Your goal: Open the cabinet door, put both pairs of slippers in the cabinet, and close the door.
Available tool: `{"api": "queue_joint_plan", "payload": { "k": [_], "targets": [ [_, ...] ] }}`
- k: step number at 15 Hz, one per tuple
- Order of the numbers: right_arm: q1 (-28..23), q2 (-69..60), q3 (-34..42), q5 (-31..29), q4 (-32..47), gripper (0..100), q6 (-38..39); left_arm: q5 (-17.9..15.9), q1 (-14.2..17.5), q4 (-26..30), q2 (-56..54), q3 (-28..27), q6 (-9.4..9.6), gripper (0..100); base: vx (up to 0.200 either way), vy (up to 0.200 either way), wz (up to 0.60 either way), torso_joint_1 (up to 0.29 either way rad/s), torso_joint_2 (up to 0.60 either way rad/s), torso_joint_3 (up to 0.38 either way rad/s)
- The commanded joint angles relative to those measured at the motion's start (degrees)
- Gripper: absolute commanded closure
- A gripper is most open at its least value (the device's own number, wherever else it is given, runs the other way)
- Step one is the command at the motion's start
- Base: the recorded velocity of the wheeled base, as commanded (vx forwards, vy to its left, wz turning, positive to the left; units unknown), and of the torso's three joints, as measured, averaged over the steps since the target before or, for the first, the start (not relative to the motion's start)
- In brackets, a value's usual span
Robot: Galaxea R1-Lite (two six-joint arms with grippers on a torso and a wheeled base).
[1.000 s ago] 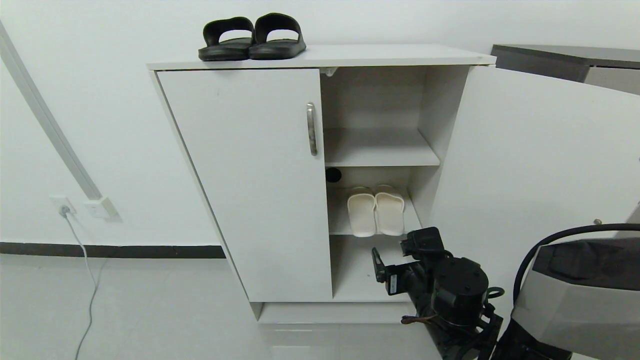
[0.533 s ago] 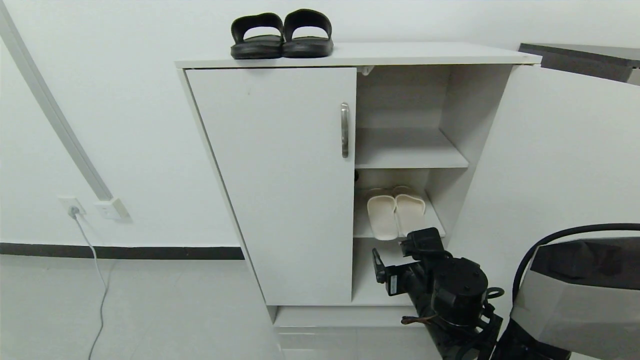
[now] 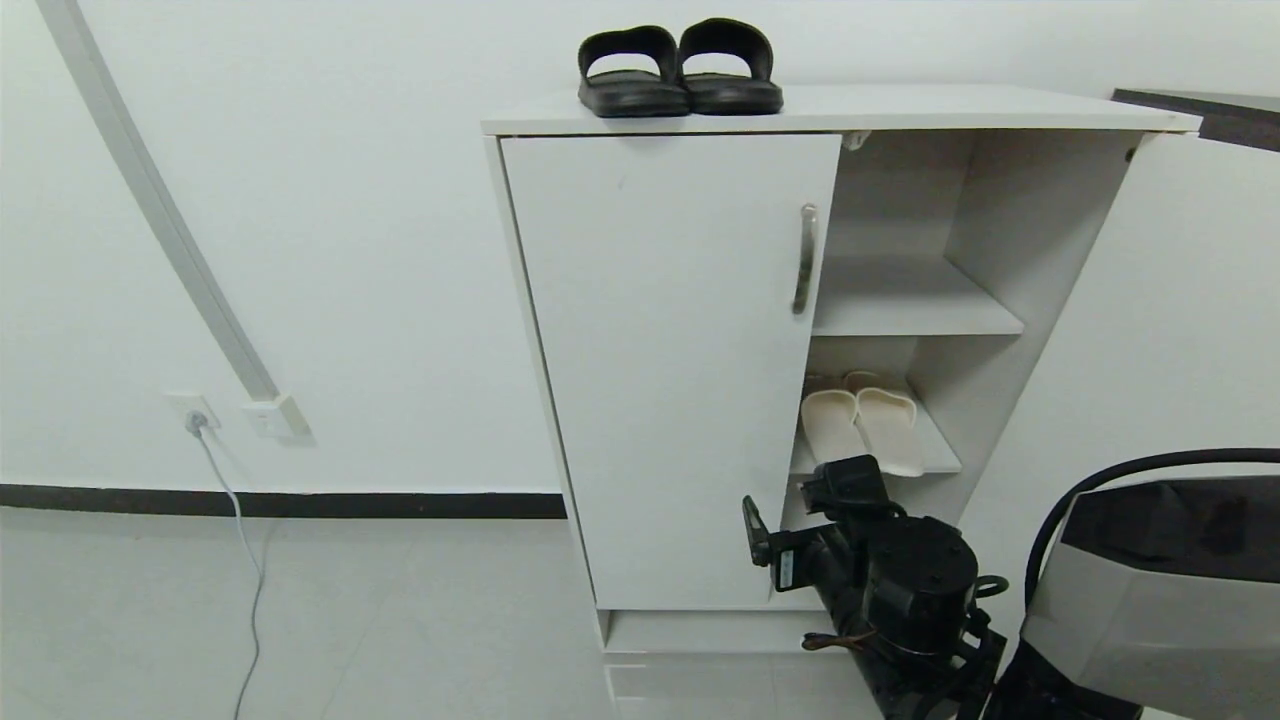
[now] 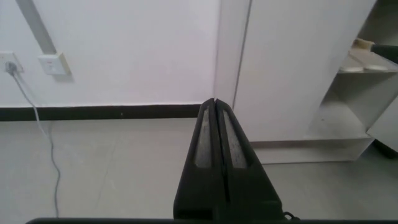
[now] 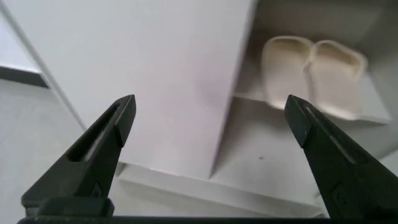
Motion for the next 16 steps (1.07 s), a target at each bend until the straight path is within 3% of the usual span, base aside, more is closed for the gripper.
{"api": "queue_joint_plan", "payload": {
  "k": [1,8,10,16],
  "targets": [
    [0.0,0.2,0.0,0.0,-0.1,0,0.0,0.0,0.0,0.0,0.1,0.0,-0.02,100,0.000,0.200,0.00,0.007,0.00,0.002],
    [-0.3,-0.3,0.9,1.0,-0.3,0,0.4,0.4,0.0,0.0,0.1,0.0,-0.02,100,0.000,0.029,0.00,0.000,0.00,0.000],
    [-0.8,-2.0,2.5,4.9,1.9,0,0.6,0.4,0.0,0.0,0.1,0.0,-0.02,100,0.000,0.000,0.00,0.000,0.00,0.000],
    [-1.2,0.0,2.4,4.6,-0.4,0,0.1,0.4,0.0,0.0,0.0,0.0,-0.02,100,0.000,0.000,0.00,0.000,0.00,0.000]
  ]
}}
